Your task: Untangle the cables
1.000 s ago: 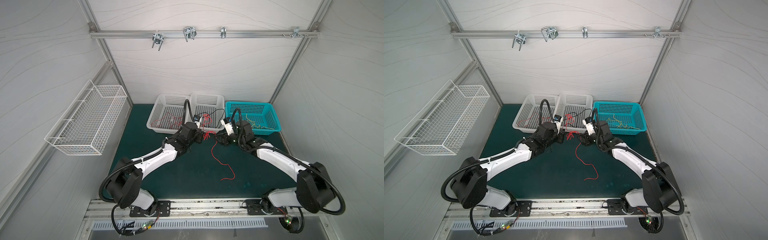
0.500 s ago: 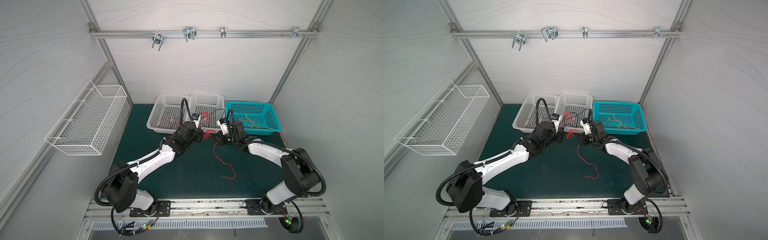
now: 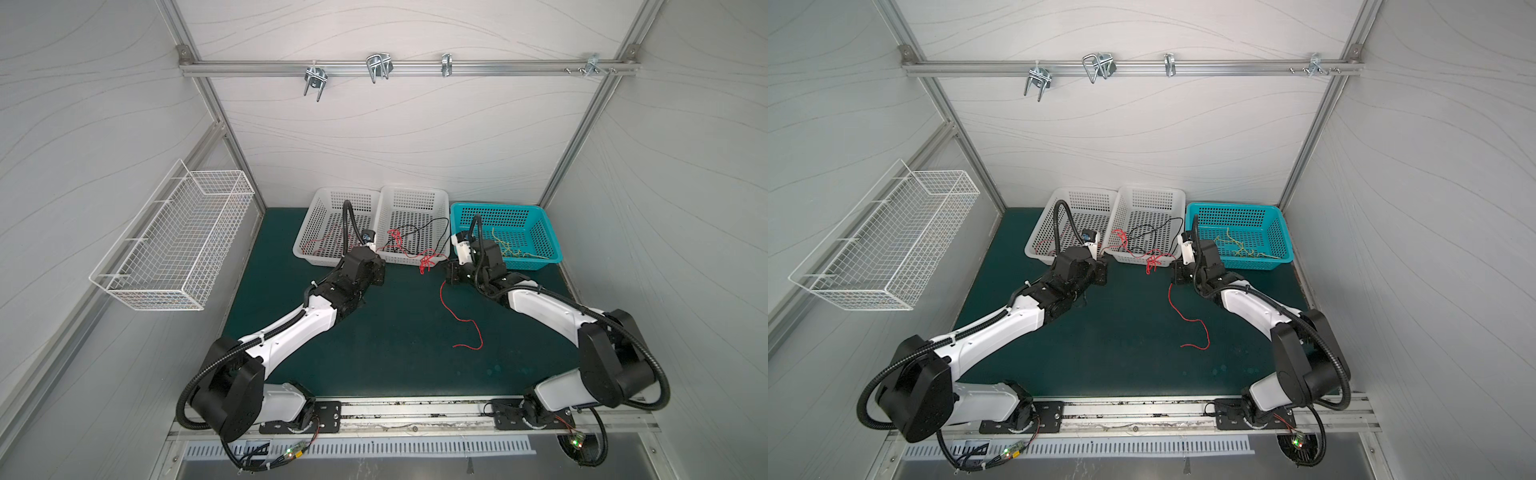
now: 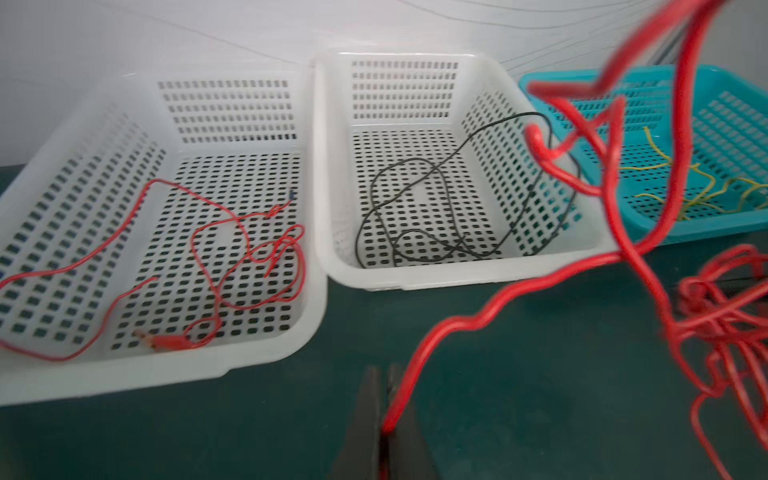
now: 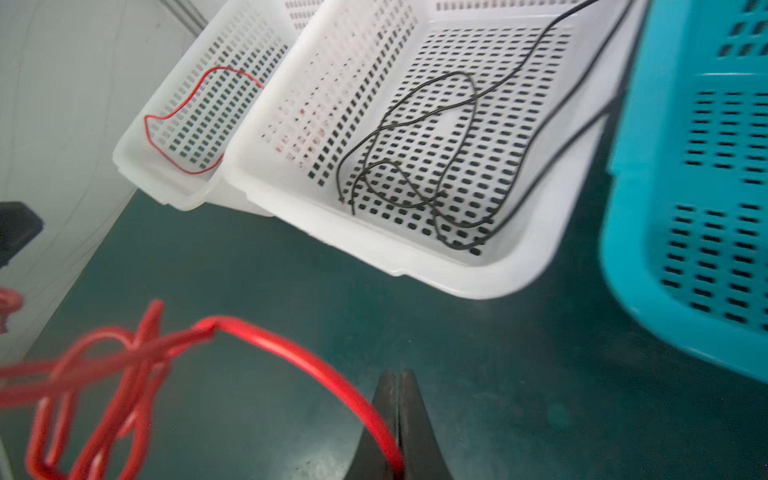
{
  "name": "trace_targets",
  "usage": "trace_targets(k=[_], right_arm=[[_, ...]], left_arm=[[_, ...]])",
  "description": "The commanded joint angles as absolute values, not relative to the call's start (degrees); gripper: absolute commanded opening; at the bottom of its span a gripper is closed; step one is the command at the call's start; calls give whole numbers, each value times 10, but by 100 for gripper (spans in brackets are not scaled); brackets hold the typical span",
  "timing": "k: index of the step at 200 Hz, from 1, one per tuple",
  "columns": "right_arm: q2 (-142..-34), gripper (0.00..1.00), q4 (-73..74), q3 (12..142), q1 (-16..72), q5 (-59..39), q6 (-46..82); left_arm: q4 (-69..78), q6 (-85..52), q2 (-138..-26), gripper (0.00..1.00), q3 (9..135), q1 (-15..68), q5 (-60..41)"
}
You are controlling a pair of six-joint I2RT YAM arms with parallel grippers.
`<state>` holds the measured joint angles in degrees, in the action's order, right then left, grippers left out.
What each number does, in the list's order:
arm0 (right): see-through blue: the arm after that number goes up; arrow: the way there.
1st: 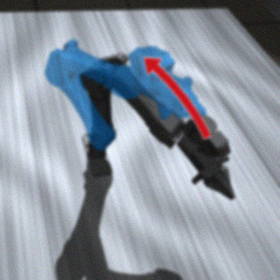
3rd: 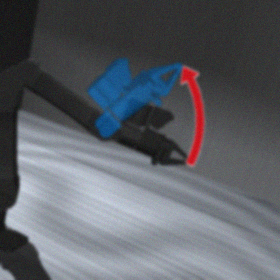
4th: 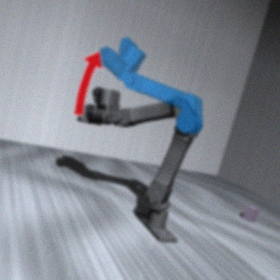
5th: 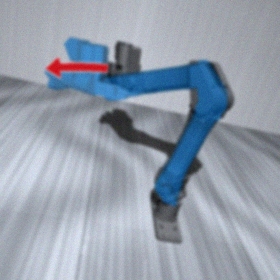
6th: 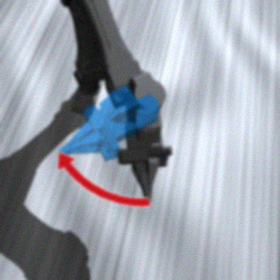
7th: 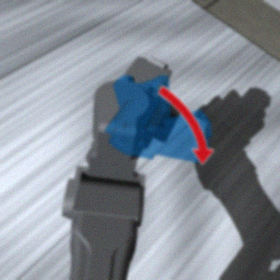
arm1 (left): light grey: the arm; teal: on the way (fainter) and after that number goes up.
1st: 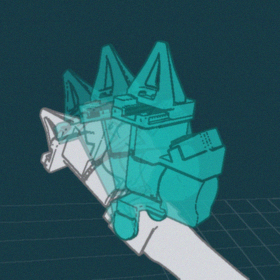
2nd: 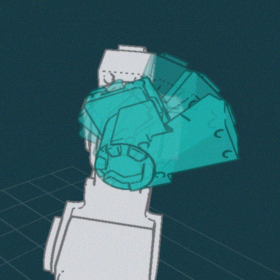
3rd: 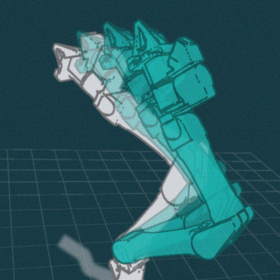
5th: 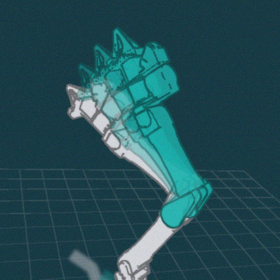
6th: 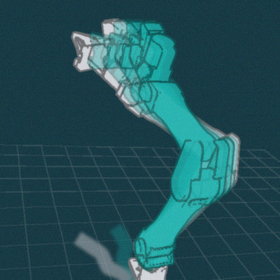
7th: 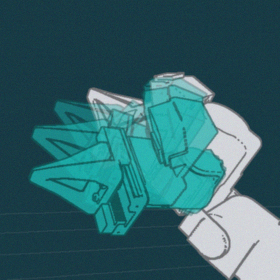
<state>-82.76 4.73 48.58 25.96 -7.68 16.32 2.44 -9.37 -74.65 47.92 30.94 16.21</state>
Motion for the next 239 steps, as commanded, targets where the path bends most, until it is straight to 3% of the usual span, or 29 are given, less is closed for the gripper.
trace_targets(k=[1,118,147,204,239], right_arm=[[-802,0,3,465,229,-10,179],[-771,0,-141,478,186,211,191],[-758,0,-137,472,183,198,189],[-725,0,-36,425,191,62,185],[-716,0,-18,418,207,39,172]], left_arm=[[17,-119,-710,0,474,288,217],[-47,-151,-642,0,457,235,301],[-48,-150,-631,0,453,233,293],[-7,-149,-618,0,438,233,199],[-7,-142,-624,0,462,232,208]])
